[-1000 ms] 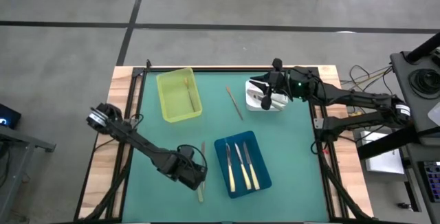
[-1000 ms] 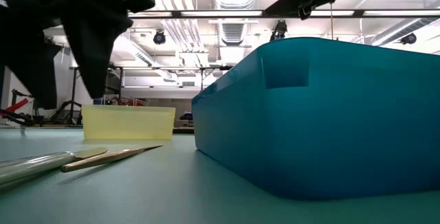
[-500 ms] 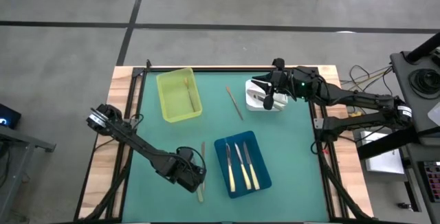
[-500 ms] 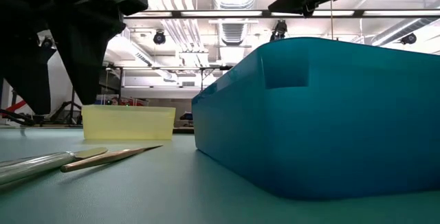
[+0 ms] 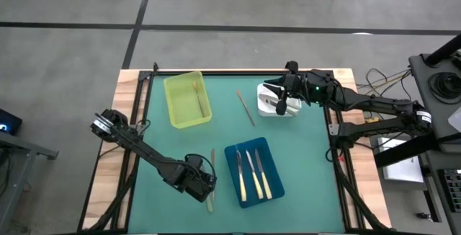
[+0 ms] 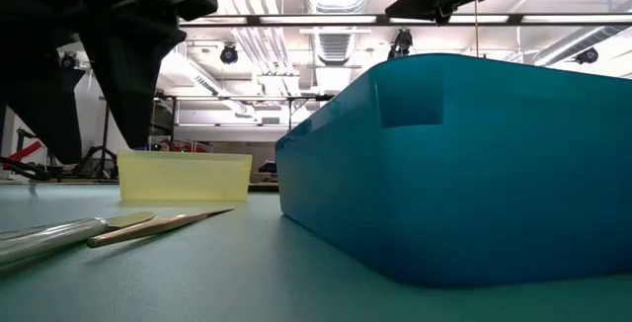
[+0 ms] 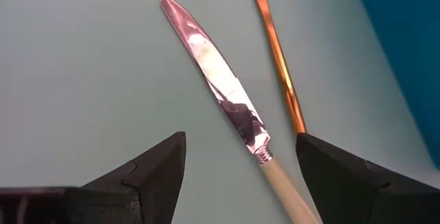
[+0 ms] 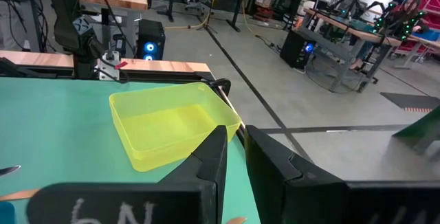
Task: Sort silverware by color (type)
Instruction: Put the green knife into the white bin
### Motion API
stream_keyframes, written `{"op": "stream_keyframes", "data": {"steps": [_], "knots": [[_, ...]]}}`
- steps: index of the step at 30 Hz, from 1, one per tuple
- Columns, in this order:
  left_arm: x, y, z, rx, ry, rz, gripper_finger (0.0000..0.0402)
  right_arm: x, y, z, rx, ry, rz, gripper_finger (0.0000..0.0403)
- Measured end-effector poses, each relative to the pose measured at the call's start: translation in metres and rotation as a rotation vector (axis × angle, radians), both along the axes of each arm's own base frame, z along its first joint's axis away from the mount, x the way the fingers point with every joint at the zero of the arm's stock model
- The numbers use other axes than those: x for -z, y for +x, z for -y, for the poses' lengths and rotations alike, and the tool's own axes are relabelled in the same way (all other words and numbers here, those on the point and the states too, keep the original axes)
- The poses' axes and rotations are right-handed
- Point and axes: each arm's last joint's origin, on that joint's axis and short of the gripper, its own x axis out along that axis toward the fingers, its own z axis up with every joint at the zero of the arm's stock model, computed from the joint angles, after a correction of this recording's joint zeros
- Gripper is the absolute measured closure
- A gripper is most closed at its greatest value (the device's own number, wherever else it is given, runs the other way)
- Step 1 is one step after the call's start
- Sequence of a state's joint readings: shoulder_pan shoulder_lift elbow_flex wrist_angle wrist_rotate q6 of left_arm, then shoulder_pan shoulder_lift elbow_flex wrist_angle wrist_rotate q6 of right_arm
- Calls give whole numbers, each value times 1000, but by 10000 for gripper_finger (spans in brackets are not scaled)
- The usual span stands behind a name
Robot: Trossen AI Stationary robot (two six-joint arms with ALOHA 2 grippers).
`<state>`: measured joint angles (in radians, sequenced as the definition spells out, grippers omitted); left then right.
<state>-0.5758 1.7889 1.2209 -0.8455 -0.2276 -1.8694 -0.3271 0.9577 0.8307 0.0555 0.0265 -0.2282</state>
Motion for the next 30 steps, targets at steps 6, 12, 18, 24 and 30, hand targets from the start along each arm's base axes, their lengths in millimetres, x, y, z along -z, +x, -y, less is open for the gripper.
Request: {"op": "stream_keyframes", "data": {"steps": [6, 12, 18, 24, 30], "knots": [[3, -1, -1, -19, 17, 6, 145, 0, 0, 0, 0, 1, -3, 360], [9, -3, -3, -32, 25, 17, 145, 1, 0, 0, 0, 1, -3, 360], [16, -7, -1, -31, 47, 35, 145, 0, 0, 0, 0, 1, 1, 360], [20, -10, 0, -55, 79, 50, 145, 0, 0, 0, 1, 5, 2, 360], [34, -8, 1, -58, 104, 16, 145, 0, 0, 0, 1, 7, 2, 360]]}}
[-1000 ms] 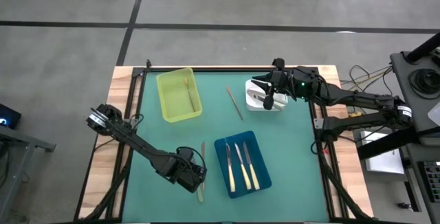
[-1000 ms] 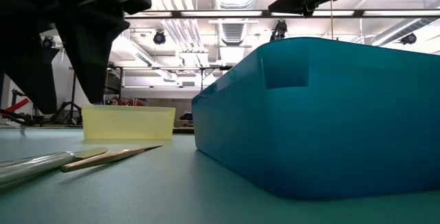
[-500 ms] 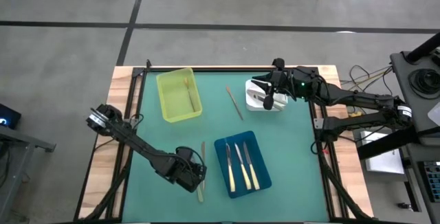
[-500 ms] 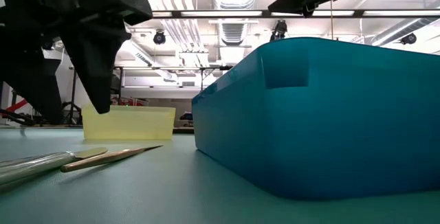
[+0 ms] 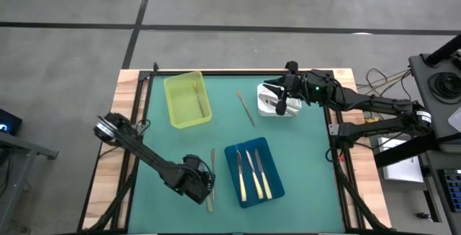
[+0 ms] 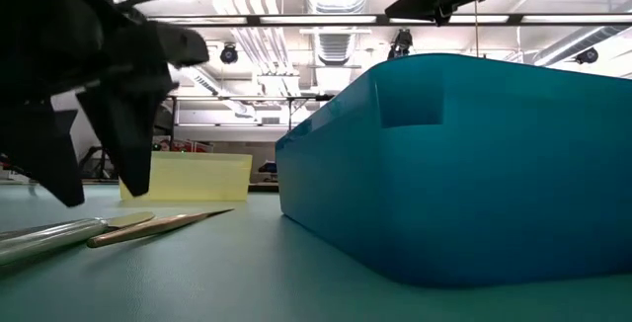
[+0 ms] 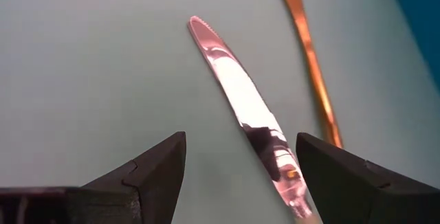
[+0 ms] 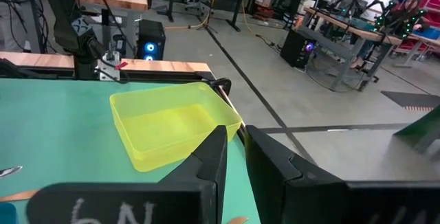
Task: Sort silverware by color (type)
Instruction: Put the green knife into the white bin
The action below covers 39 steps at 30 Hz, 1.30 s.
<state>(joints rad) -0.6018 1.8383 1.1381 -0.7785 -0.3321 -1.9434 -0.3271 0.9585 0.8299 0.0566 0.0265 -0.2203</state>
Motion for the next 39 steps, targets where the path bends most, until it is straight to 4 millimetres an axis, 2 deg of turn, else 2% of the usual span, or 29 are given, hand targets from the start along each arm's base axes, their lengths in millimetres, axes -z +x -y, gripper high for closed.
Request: {"op": "stream_keyframes", "data": {"steps": [12, 25, 39], "knots": [[18, 2, 2, -10, 10, -63, 145, 0, 0, 0, 0, 1, -1, 360], [15, -1, 1, -32, -13, -88, 145, 0, 0, 0, 1, 3, 0, 360], [6, -16, 2, -14, -41, -210, 145, 0, 0, 0, 1, 3, 0, 360]]}}
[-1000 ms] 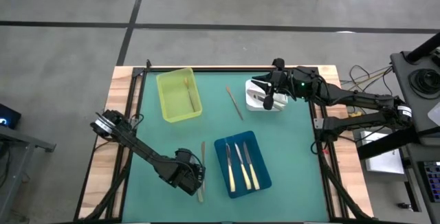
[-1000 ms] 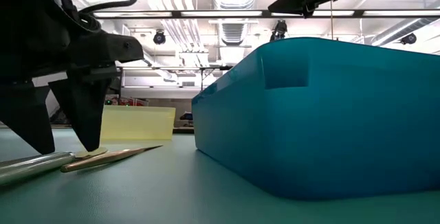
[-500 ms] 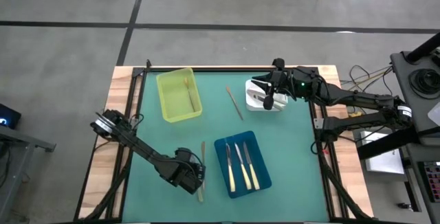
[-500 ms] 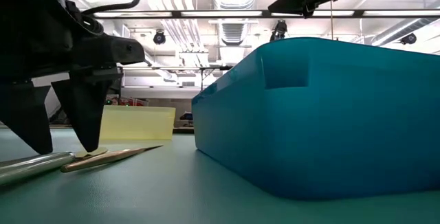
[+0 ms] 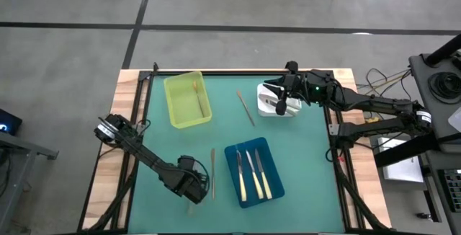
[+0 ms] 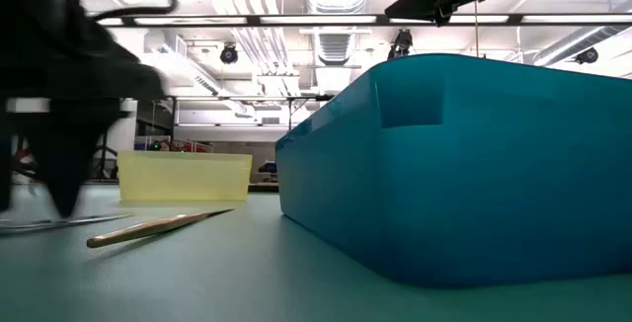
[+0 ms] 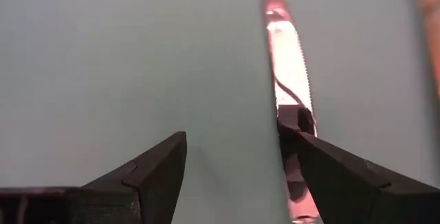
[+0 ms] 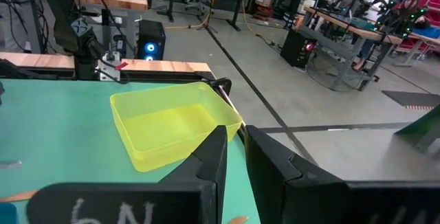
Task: Sort silverware by color (type)
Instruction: Put the green knife into the white bin
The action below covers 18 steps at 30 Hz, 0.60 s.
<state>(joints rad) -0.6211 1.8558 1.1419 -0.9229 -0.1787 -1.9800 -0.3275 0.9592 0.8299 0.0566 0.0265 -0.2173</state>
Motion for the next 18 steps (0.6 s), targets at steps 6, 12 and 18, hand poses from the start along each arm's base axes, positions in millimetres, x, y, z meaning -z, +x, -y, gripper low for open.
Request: {"op": "stream_keyframes", "data": {"steps": [6, 12, 18], "knots": [[-16, -5, 0, -1, -7, 26, 145, 0, 0, 0, -1, 0, 0, 360], [-17, -5, 2, 16, -24, 30, 145, 0, 0, 0, 1, 9, 3, 360], [-27, -7, 20, 197, -61, 64, 145, 0, 0, 0, 1, 9, 3, 360]]}}
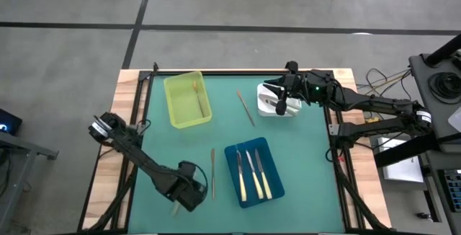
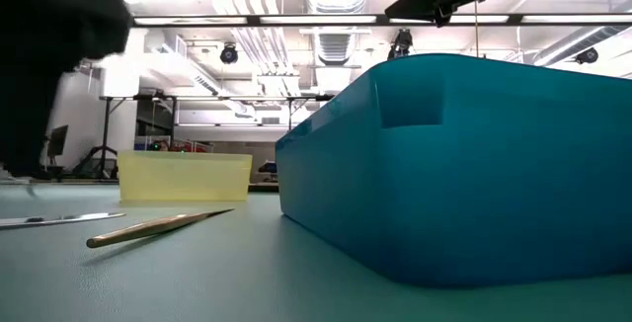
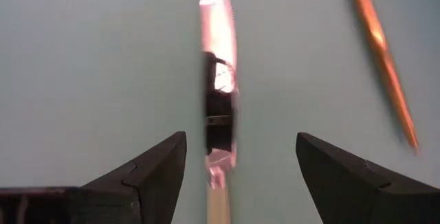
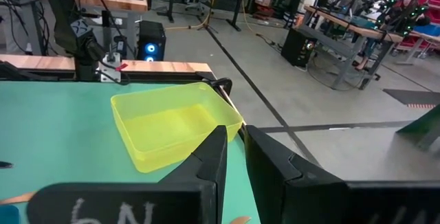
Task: Sort silverware by color (type)
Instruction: Put the green knife into the white bin
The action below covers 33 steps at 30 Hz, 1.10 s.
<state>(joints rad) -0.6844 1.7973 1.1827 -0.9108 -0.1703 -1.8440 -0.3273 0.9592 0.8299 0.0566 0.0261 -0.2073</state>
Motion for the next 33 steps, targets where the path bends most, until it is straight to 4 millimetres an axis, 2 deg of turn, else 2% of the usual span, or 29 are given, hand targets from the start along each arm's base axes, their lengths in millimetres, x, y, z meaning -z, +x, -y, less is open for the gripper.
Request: {"op": "stream_keyframes", "data": {"steps": [4, 9, 25, 33], "knots": [[-5, -4, 20, 164, 22, 32, 145, 0, 0, 0, 2, 11, 3, 360], [2, -11, 33, 161, 81, 67, 145, 0, 0, 0, 2, 16, 5, 360], [30, -17, 50, 199, 109, 17, 145, 4, -1, 0, 5, 42, -25, 360], [37, -16, 52, 174, 116, 8, 145, 5, -1, 0, 5, 46, -36, 360]]}}
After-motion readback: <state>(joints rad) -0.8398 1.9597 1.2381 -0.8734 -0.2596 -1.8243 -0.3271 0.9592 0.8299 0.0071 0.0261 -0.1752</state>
